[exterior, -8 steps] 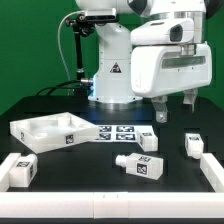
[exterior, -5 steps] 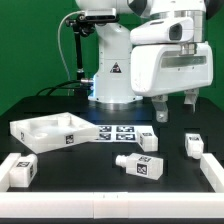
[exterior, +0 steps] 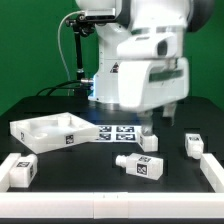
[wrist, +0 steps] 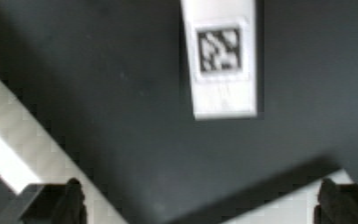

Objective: Assemble one leg

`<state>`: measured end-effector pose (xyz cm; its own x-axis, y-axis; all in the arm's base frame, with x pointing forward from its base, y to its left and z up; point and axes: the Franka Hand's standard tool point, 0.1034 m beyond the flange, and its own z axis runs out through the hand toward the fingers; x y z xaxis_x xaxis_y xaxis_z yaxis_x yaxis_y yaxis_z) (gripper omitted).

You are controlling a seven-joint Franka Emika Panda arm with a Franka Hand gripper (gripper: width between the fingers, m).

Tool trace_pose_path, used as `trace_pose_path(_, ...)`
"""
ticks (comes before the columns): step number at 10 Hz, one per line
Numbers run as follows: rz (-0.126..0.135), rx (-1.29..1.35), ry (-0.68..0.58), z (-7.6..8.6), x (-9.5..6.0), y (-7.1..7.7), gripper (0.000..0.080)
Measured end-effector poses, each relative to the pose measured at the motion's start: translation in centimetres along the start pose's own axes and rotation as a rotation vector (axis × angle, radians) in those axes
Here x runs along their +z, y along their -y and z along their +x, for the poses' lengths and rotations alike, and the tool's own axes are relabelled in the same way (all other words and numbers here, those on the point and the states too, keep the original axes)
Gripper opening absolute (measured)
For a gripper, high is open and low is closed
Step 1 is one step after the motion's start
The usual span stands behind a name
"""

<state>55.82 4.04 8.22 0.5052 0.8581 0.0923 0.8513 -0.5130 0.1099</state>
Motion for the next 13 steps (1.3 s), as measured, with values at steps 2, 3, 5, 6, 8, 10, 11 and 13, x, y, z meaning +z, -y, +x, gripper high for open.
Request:
trace_pose_path(2,0.005,-0.039,-0.001,-1.3,1.3,-0.2,0.0650)
trace_pose_path(3,0.002,-0.041,-0.003,-1.2,1.2,-0.2,0.0650)
trace_pose_path(5,0.006,-0.039,-0.001,-1.3,1.5,-0.1,0.0650)
trace_pose_path(6,0.019,-0.036,0.004,-1.7,2.8,0.5,0.0650)
trace_pose_path(8,0.041,-0.028,0.009,-2.6,5.8,1.7,0.0650)
trace_pose_path(10,0.057,-0.020,0.016,-3.3,7.0,2.3,0.0650)
trace_pose_path(11,0.050,-0.017,0.010,-3.4,7.1,2.2,0.0565)
trace_pose_path(13,0.051,-0.018,0.011,-3.4,7.1,2.2,0.0428)
